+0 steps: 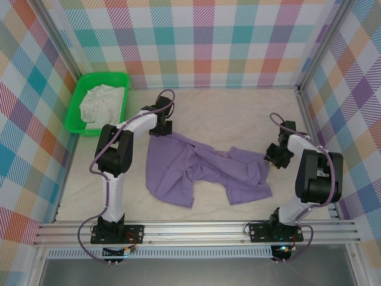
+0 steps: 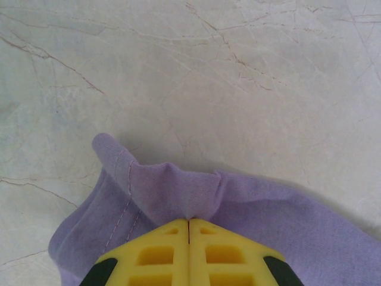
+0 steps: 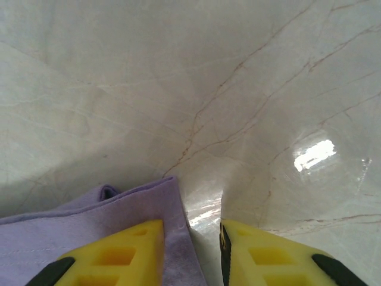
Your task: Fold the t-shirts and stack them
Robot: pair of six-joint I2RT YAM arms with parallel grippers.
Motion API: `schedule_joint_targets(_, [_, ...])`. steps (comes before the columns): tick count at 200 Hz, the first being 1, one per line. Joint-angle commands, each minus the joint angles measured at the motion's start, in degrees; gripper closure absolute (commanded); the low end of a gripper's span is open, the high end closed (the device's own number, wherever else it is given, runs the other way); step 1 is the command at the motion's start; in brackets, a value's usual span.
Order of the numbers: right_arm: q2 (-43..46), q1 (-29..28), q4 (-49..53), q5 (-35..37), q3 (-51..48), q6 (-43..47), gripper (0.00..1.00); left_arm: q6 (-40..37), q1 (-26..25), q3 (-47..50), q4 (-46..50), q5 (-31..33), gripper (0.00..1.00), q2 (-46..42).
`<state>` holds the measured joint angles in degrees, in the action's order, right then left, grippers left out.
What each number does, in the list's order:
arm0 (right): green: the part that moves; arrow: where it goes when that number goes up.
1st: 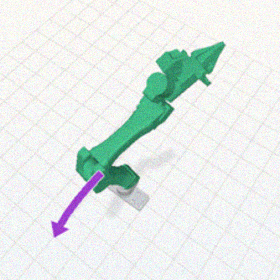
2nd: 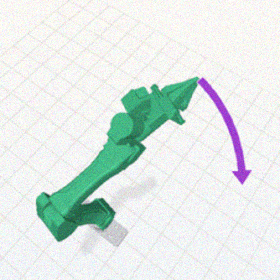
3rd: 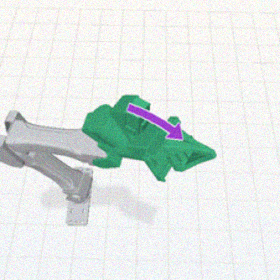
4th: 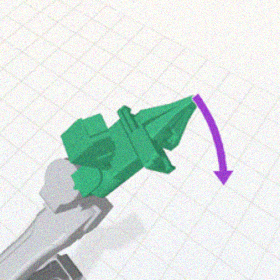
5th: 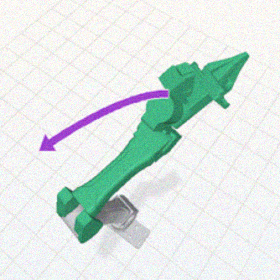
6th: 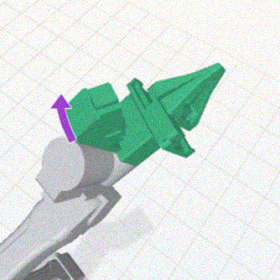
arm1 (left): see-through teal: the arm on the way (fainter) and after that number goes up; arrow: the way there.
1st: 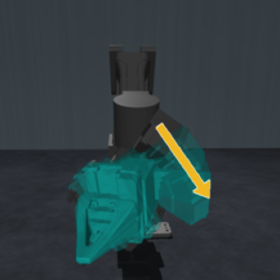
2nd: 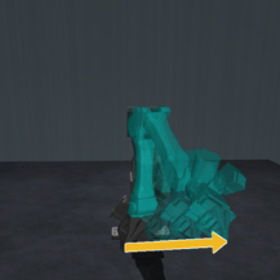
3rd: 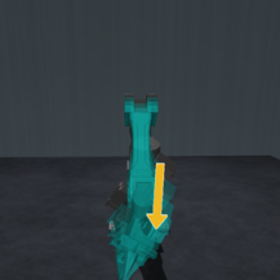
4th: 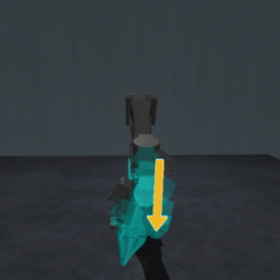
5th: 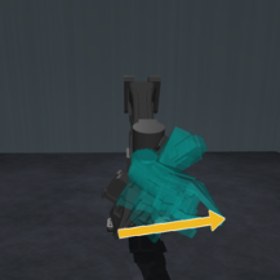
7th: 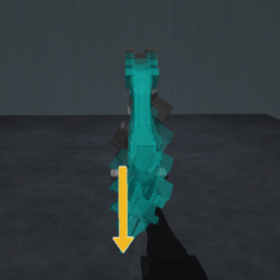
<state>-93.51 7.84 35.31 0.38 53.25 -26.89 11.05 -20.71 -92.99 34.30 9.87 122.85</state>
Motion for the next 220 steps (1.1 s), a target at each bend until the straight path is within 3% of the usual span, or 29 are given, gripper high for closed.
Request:
schedule_joint_targets(1, [0.57,0.14,-0.34,-1.9,0.42,0.81,0.69,-0.59,-0.69,0.83,0.52,-0.61,1.0,-1.82])
schedule_joint_targets(75, [-2.6,0.14,-1.6,-2.73,-0.16,1.08,0.7,-0.5,-1.18,0.75,0.33,-0.78,1.0,-0.91])
schedule_joint_targets(106, [-6.5,0.1,-2.56,-3.34,0.18,1.21,0.77,-0.59,-1.3,0.99,0.32,-0.57,1.0,-0.87])
schedule_joint_targets(133, [-7.81,0.11,-2.08,-3.72,0.97,1.8,0.89,-0.78,-1.35,1.21,0.32,-0.44,1.0,-0.95])
schedule_joint_targets(154, [-6.83,0.08,-1.28,-3.81,1.53,2.04,1.0,-0.79,-1.37,1.58,0.24,-0.37,1.0,-0.89])
schedule_joint_targets(220, [6.21,0.12,9.39,-3.74,13.02,6.59,1.0,-0.68,-1.44,2.9,-0.42,-0.27,1.0,-1.25])
